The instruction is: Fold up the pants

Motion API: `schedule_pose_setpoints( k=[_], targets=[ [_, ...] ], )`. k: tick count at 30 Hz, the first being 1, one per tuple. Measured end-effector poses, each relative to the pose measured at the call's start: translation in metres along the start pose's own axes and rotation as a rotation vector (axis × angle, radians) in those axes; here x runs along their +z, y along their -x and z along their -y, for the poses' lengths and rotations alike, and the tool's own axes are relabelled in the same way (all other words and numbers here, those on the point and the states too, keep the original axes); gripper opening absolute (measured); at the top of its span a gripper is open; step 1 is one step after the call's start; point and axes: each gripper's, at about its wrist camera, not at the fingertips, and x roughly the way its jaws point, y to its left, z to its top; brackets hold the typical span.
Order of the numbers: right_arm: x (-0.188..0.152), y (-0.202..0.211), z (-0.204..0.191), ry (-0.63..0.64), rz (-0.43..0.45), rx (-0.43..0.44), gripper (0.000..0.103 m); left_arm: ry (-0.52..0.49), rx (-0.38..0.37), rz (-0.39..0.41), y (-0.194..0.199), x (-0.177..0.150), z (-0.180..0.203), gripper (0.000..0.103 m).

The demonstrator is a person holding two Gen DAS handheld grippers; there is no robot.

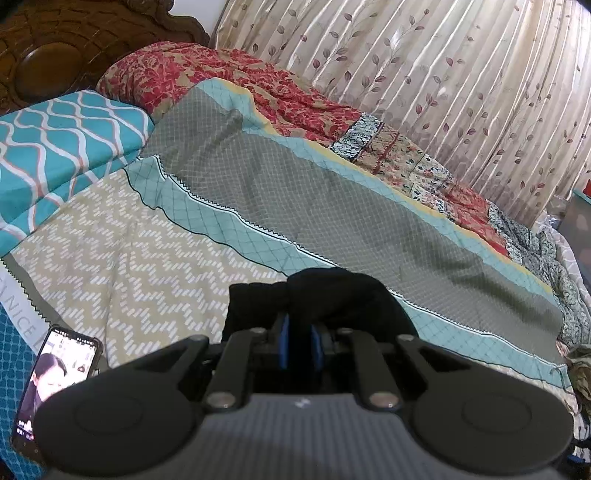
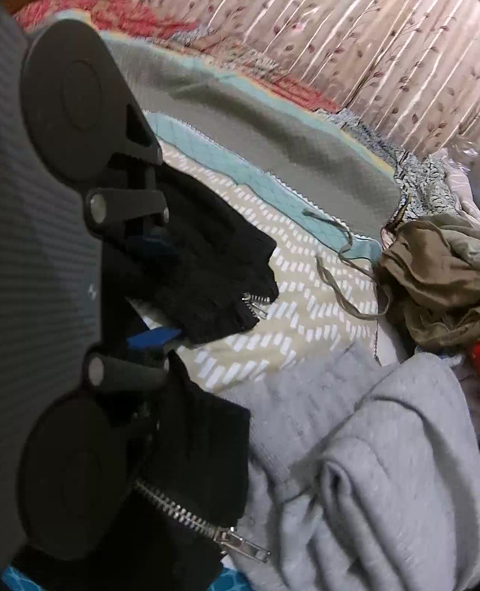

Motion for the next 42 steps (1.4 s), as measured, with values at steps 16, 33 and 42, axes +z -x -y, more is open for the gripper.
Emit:
schedule_pose_setpoints(
  k=[16, 33, 42],
  targets=[
    [0.020, 0.103, -0.005, -0.148, 0.200, 0.239, 0.005, 0.051, -0.060, 0.037, 0.027, 0.008, -0.005, 0.012],
    [0.086, -0.036, -0.104, 0.169, 0.238, -0.061, 0.016, 0.021, 0.154, -0.155, -0.162, 0.022, 0.027, 0.019],
    [0.031, 0.000, -0.049, 0.269, 0.170, 0.006, 0.022, 0.077, 0.071, -0.120, -0.103, -0.002, -0.011, 0.025]
  ],
)
